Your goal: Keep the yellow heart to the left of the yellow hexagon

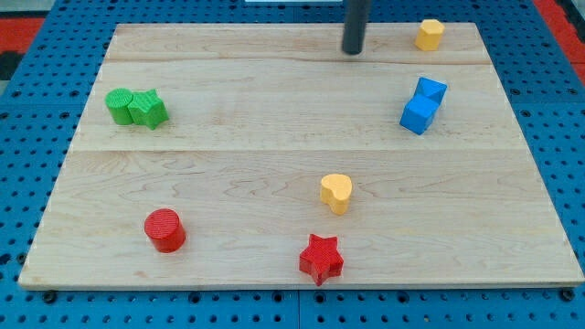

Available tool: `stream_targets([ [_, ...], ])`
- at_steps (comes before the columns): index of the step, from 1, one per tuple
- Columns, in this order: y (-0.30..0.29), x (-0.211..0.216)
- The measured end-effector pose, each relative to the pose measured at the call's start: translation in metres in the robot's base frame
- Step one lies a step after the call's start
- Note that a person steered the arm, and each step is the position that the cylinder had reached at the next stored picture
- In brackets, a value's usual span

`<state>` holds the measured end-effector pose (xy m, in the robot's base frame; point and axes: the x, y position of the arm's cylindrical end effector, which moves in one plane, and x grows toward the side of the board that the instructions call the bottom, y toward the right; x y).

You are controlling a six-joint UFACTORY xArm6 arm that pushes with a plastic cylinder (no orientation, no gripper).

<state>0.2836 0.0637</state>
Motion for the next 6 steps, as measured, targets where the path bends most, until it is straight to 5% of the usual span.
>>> stream_targets([
  [1,0.001,0.096],
  [2,0.076,0.170],
  [3,0.064,0.243],
  [4,-0.009,0.248],
  [5,-0.072,0.185],
  [6,-0.093,0.194],
])
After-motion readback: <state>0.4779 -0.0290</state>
